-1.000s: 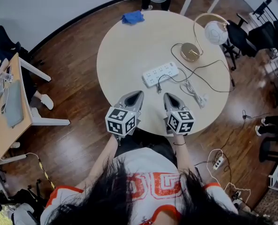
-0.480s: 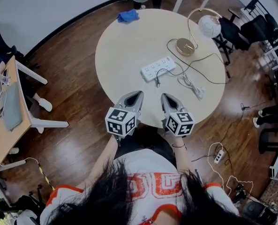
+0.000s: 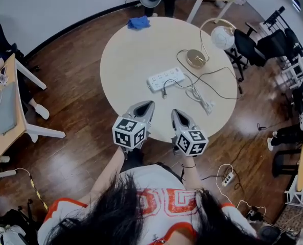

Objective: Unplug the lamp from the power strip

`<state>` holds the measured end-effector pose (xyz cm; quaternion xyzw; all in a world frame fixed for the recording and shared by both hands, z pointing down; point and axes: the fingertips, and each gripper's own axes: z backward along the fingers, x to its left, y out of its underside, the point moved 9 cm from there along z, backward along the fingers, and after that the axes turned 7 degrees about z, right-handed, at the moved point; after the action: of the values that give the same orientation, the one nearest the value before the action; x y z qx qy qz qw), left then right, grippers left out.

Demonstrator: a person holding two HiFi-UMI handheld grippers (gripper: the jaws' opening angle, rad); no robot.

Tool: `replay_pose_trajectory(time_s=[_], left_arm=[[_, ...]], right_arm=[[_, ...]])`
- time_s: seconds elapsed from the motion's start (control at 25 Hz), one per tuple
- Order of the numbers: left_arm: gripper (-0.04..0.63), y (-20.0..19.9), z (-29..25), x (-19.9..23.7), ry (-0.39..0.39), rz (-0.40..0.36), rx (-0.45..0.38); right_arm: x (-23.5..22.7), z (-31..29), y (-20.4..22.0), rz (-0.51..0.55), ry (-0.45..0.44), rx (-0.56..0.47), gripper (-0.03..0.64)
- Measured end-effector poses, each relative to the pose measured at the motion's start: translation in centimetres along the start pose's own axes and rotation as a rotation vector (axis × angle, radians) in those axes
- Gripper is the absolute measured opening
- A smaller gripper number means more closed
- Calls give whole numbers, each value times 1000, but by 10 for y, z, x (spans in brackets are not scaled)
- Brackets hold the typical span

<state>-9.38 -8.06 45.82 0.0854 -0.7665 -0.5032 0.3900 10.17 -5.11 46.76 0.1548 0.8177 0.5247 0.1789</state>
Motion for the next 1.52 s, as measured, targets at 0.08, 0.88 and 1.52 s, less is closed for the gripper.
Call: replay_pose_trajectory(time_s=[0.08,0.88,1.52], left_arm=[[0,2,-1,-8,5,-10,-1],[0,91,57,-116,-59,17,28],[0,103,99,-123,-150,0,-20]], right_arm=[[-1,10,2,-3,1,-8,0],[10,131,72,19,-79,1,0],[17,139,72,46,-113,-26,0]])
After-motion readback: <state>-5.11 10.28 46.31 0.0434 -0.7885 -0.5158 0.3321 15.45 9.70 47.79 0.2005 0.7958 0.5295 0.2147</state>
